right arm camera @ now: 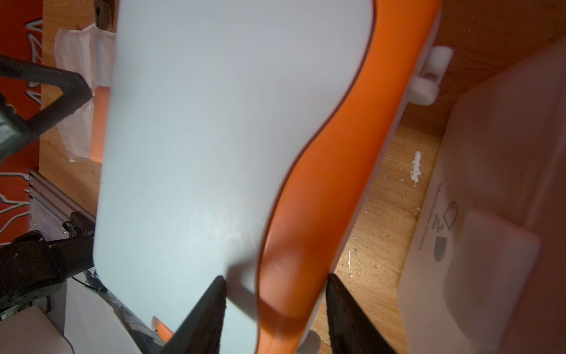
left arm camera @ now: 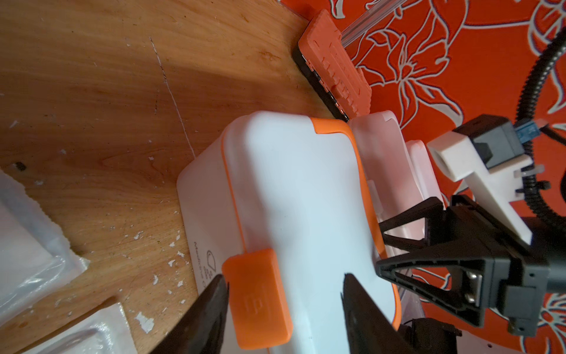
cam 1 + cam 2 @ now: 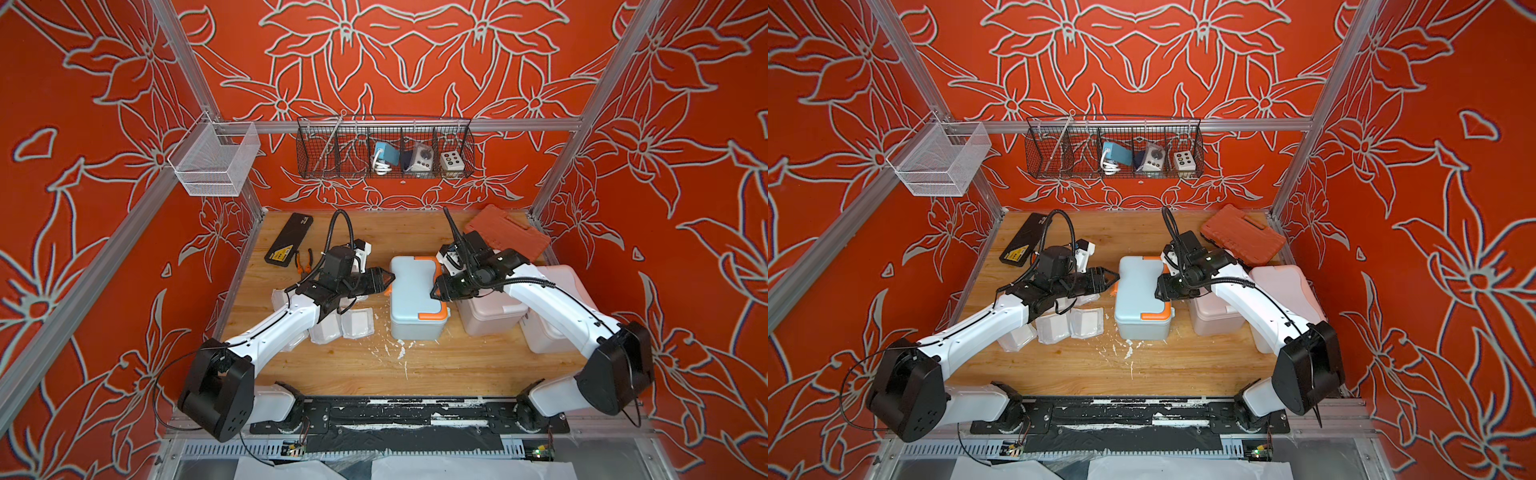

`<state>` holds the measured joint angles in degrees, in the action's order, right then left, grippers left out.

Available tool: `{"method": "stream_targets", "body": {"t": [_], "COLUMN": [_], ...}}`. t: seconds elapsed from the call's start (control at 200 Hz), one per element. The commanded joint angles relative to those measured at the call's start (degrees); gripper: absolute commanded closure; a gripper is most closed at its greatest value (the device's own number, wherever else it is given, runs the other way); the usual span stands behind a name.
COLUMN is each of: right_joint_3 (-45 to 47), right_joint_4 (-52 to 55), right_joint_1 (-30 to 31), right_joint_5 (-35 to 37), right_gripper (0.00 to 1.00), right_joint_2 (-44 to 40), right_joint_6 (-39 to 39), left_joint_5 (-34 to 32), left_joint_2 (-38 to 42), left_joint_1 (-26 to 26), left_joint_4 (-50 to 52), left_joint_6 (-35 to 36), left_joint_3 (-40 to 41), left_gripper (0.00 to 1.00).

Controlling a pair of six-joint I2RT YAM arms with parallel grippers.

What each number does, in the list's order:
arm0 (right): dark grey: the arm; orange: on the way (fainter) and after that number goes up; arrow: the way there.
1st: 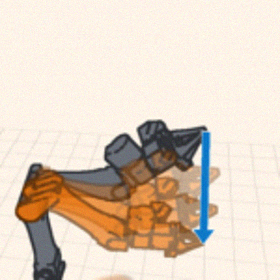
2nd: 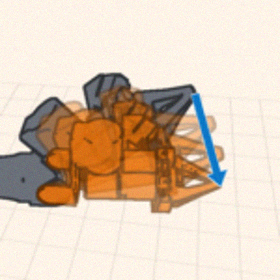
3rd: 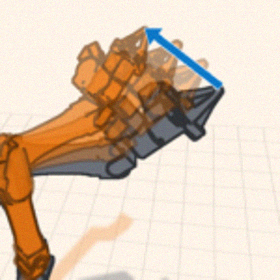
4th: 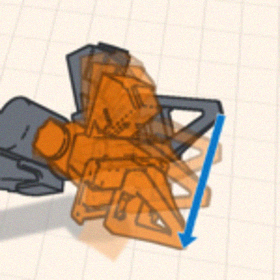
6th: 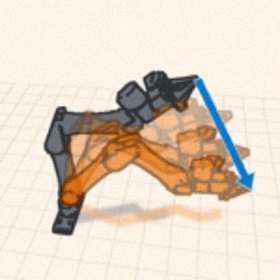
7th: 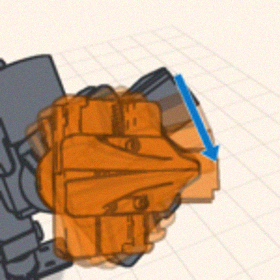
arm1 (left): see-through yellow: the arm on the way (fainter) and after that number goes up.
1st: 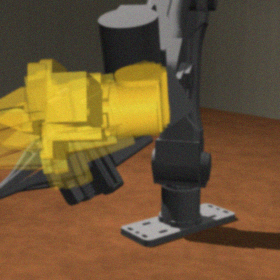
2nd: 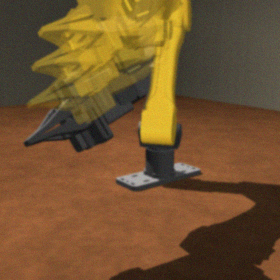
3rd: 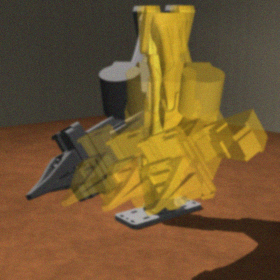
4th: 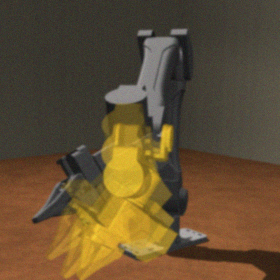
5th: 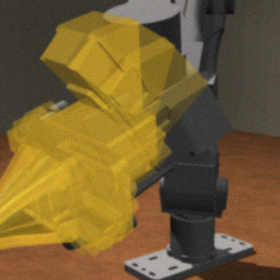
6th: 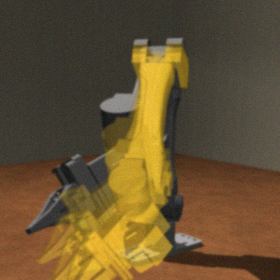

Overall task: Open first aid kits and take out gauze
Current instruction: Fasten the fastener of the first aid kit.

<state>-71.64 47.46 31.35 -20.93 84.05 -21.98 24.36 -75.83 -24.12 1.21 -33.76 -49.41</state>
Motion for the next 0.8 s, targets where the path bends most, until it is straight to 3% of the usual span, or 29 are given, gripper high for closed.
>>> {"method": "stream_targets", "body": {"t": [0.0,0.22,0.45,0.796], "right_joint_3": [-0.35,-0.43,-0.4,-0.2], "right_joint_4": [0.98,0.79,0.68,0.52], "right_joint_1": [0.11,0.07,0.11,0.02], "right_joint_5": [-0.52,-0.59,-0.79,-0.95], "right_gripper": [0.48,0.5,0.5,0.5], "right_joint_2": [1.86,2.42,2.65,2.91], "right_joint_6": [1.14,1.06,0.97,0.89], "left_joint_5": [-1.63,-3.13,-2.52,-2.27], "left_joint_2": [-0.14,-0.06,-0.85,-1.69], "left_joint_1": [-0.31,-0.49,-0.62,-0.75], "left_joint_4": [1.71,4.41,3.44,2.82], "left_joint_6": [1.8,2.66,2.37,2.11], "left_joint_3": [-1.38,-2.02,-1.22,-0.38], "left_gripper": [0.52,0.74,0.82,0.82]}}
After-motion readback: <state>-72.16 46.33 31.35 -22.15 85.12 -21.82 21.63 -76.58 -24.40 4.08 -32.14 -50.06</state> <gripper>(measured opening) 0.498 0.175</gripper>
